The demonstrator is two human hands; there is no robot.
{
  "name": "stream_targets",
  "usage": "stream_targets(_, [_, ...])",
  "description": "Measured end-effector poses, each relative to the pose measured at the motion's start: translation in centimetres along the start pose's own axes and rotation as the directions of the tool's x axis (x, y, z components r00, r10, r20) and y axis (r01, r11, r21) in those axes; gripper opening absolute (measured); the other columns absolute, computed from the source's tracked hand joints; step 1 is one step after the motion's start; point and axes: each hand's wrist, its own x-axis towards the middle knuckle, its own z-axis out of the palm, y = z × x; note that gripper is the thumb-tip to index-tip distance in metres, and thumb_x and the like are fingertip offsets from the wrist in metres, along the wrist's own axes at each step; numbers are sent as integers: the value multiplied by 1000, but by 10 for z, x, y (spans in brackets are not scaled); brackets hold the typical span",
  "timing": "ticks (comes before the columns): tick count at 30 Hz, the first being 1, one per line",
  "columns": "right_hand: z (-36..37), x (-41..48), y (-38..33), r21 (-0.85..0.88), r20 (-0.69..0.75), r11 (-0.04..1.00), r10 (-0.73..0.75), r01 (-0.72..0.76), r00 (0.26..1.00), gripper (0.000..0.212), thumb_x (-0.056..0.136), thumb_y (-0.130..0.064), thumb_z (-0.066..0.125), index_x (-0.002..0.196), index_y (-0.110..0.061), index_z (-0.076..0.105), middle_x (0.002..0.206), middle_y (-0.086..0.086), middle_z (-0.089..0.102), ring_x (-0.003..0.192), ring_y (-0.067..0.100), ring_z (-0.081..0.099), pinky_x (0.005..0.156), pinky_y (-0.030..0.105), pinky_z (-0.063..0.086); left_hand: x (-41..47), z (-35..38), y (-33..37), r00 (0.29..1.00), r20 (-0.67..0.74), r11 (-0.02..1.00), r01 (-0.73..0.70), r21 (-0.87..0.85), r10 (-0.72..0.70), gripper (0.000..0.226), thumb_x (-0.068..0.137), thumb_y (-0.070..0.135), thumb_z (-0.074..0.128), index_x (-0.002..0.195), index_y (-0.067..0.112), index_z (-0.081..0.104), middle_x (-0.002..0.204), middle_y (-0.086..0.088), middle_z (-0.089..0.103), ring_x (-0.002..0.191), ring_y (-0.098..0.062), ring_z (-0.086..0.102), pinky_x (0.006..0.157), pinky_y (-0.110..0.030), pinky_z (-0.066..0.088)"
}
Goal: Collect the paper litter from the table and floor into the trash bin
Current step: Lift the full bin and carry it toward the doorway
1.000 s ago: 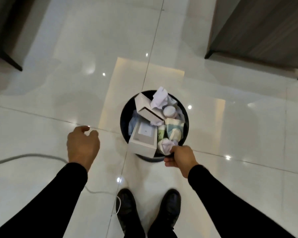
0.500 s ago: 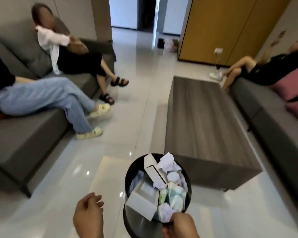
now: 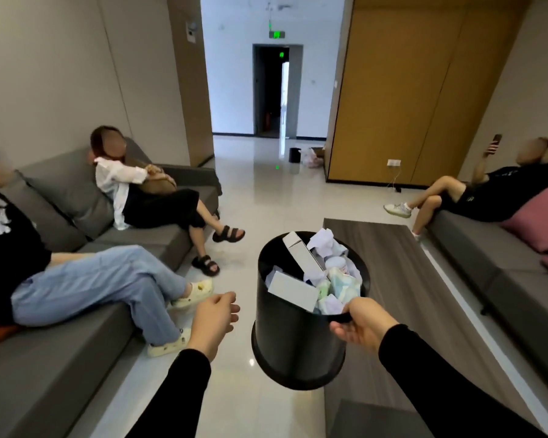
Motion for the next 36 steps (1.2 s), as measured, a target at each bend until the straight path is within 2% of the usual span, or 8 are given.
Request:
stream_targets(3, [21, 45, -46, 32, -9, 999, -3, 3, 1000, 18, 92, 1, 29, 102, -1, 44, 31, 11, 54, 23, 16, 54, 26, 19, 44, 70, 1, 29, 996, 77, 991, -60, 120, 51, 17, 91, 22, 50, 89, 10, 61, 85, -8, 65, 70, -19, 56, 59, -28, 44])
stream_targets(7, [41, 107, -99, 81, -32, 997, 11, -9, 999, 16, 91, 3, 30, 100, 3, 43, 31, 13, 54, 22, 17, 53, 26, 20, 44, 164, 6, 58, 992, 113, 980, -71, 184, 51, 16, 90, 15, 51, 78, 10, 61, 81, -9, 65, 64, -18, 52, 57, -26, 41])
stream_targets(13, [59, 208, -169, 143, -73, 990, 29, -18, 997, 20, 91, 2, 29, 107, -2, 41, 33, 15, 55, 22, 18, 53, 26, 21, 44, 287, 36, 91, 992, 126, 987, -24, 160, 4, 15, 89, 18, 55, 84, 9, 64, 81, -9, 67, 65, -19, 57, 55, -27, 44])
stream_targets(19, [67, 359, -239, 176, -91, 984, 44, -27, 995, 23, 89, 4, 29, 109, -3, 40, 34, 15, 56, 23, 20, 54, 27, 22, 45, 446, 106, 114, 988, 151, 990, 9, 143, -31, 15, 88, 16, 55, 87, 4, 64, 76, -9, 66, 61, -19, 56, 55, -27, 44])
stream_targets(24, [76, 497, -319, 184, -78, 982, 67, -52, 995, 29, 90, 3, 30, 118, -2, 40, 65, 22, 55, 24, 22, 55, 27, 23, 46, 583, 175, 149, 988, 141, 989, 33, 144, -54, 15, 90, 15, 53, 86, 6, 64, 80, -11, 67, 66, -22, 58, 56, -28, 44])
stream_targets(29, [91, 607, -410, 195, -84, 980, 46, -28, 995, 42, 91, 3, 29, 132, 0, 36, 70, 21, 54, 49, 28, 57, 30, 23, 47, 701, 227, 196, 995, 99, 994, -5, 113, -6, 14, 88, 8, 52, 81, 8, 63, 74, -9, 66, 61, -19, 58, 52, -25, 43])
stream_targets(31, [96, 654, -444, 194, -69, 981, 37, -23, 997, 41, 90, 3, 30, 131, 0, 37, 70, 20, 54, 40, 25, 58, 31, 23, 48, 753, 249, 213, 994, 106, 996, -7, 94, -3, 15, 90, 5, 50, 82, 5, 62, 74, -10, 64, 57, -19, 54, 49, -23, 40])
stream_targets(36, [114, 778, -529, 188, -91, 982, 33, -15, 995, 26, 90, 5, 29, 113, -1, 41, 66, 19, 54, 25, 20, 55, 28, 22, 45, 891, 314, 249, 986, 133, 989, -109, 96, 96, 17, 89, 8, 49, 83, 12, 65, 80, -8, 69, 66, -19, 60, 57, -26, 46])
